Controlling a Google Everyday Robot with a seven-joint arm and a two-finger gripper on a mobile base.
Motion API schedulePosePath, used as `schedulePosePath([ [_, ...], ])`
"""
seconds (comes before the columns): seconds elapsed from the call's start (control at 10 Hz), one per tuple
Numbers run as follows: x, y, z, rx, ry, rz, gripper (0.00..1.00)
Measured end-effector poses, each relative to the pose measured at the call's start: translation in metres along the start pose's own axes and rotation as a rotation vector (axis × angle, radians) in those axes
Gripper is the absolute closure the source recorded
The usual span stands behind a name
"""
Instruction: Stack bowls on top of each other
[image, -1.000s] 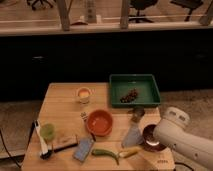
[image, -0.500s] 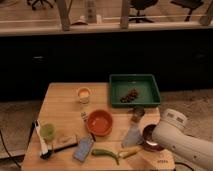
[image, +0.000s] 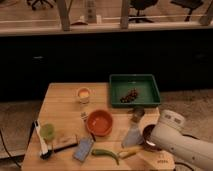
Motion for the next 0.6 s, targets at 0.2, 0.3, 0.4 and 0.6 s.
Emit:
schedulePosePath([
  [0.2,-0.001,-0.002,0.000,-0.004,-0.005,-0.009,0.71],
  [0.3,0.000,0.001,0.003,-0.015,-0.021,-0.006,0.61],
  [0.4,0.002,0.003,0.006,-0.024,-0.040,-0.002,0.50],
  [0.6,0.004,0.004,0.010,-0.034,-0.077,-0.001,0.30],
])
